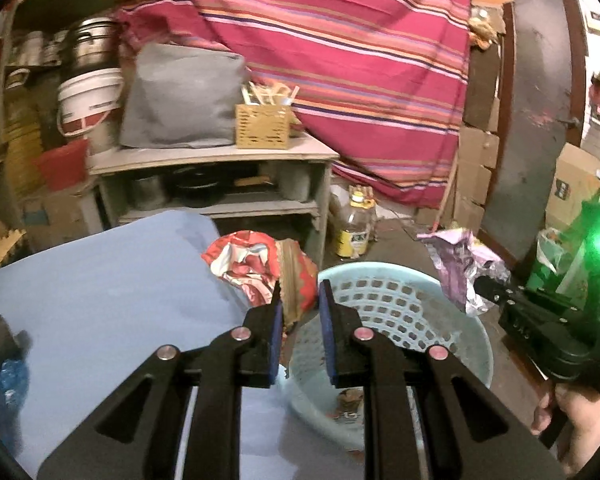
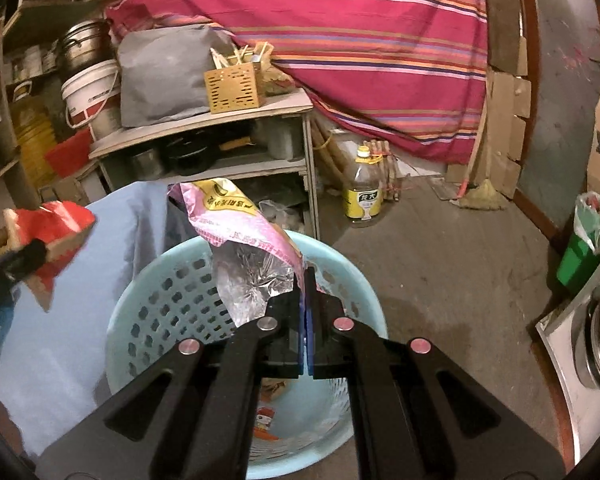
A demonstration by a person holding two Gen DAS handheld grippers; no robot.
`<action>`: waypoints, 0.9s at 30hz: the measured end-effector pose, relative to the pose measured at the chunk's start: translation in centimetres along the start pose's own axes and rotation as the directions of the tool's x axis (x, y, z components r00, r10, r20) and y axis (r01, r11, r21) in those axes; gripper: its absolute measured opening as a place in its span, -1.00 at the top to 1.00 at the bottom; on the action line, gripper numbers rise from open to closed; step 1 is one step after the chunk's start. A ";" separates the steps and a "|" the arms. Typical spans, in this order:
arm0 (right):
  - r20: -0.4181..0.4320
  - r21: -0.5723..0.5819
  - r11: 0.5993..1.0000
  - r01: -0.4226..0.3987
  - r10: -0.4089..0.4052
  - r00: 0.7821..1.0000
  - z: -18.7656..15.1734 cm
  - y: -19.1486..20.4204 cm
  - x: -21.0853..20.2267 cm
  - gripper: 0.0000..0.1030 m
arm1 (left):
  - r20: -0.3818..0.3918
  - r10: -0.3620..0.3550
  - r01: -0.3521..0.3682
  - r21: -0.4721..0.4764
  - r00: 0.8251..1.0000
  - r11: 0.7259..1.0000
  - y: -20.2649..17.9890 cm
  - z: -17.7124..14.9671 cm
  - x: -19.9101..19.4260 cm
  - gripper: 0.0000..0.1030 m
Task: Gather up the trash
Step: 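Open the left and right grippers to drop both items into the basket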
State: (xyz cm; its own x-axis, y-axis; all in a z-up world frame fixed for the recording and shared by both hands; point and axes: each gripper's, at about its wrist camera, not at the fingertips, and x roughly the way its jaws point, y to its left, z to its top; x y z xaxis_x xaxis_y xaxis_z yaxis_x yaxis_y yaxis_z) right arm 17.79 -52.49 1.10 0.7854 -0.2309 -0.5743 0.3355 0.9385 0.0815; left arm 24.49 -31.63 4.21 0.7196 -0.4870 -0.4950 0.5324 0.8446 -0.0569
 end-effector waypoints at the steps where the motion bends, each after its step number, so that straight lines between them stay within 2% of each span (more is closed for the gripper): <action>1: 0.003 0.007 1.000 -0.002 0.002 1.000 0.0 -0.2 -0.1 0.97 | -0.006 -0.004 0.004 0.003 1.000 1.000 -0.1 -0.1 0.3 0.66; 6: 0.008 0.018 1.000 -0.014 0.014 1.000 0.1 -0.2 0.1 0.97 | -0.051 -0.014 0.016 0.038 0.999 0.999 -1.4 -0.4 2.8 0.65; 10: -0.002 0.027 0.999 -0.023 0.023 1.000 0.1 -0.3 0.9 0.97 | -0.102 -0.041 0.044 0.027 0.994 0.999 -1.6 -0.3 4.4 0.62; 12: -0.003 0.031 0.999 -0.029 0.029 1.000 0.2 -0.2 1.0 0.97 | -0.118 -0.047 0.050 0.026 0.992 0.998 -1.6 -0.2 4.8 0.40; 14: -0.005 0.028 0.999 -0.031 0.031 1.000 0.2 -0.1 1.1 0.97 | -0.104 -0.044 0.047 0.023 0.994 0.999 -1.6 -0.1 4.5 -0.32; 18: -0.011 0.022 0.999 -0.034 0.034 0.999 0.2 0.2 1.5 0.97 | -0.069 -0.019 0.023 0.064 0.997 0.998 -1.7 -0.1 3.3 -0.38; 23: -0.041 0.014 0.999 -0.038 0.038 0.998 0.2 0.9 2.1 0.94 | -0.054 0.003 -0.002 0.031 0.999 1.000 0.2 -0.1 1.8 -0.50; 25: -0.041 0.003 1.000 -0.016 0.016 0.999 0.2 1.5 2.4 0.52 | -0.049 0.019 -0.018 0.024 0.999 1.000 1.1 -0.1 1.2 -0.54; 26: -0.040 0.001 1.000 -0.010 0.010 0.999 0.2 1.8 2.5 0.18 | -0.046 0.035 -0.034 0.021 0.998 0.999 1.6 -0.1 0.9 -0.62; 27: -0.040 0.003 1.000 -0.011 0.011 0.999 0.3 2.0 2.5 0.02 | -0.041 0.050 -0.049 0.021 0.998 0.999 2.1 -0.2 0.5 -0.66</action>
State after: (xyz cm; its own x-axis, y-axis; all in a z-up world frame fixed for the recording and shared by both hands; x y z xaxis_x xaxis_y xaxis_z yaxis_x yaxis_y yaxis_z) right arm 20.56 -51.28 0.07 0.7678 -0.2101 -0.6053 0.3284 0.9402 0.0902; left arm 25.89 -30.07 3.68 0.7264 -0.4344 -0.5326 0.5054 0.8628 -0.0143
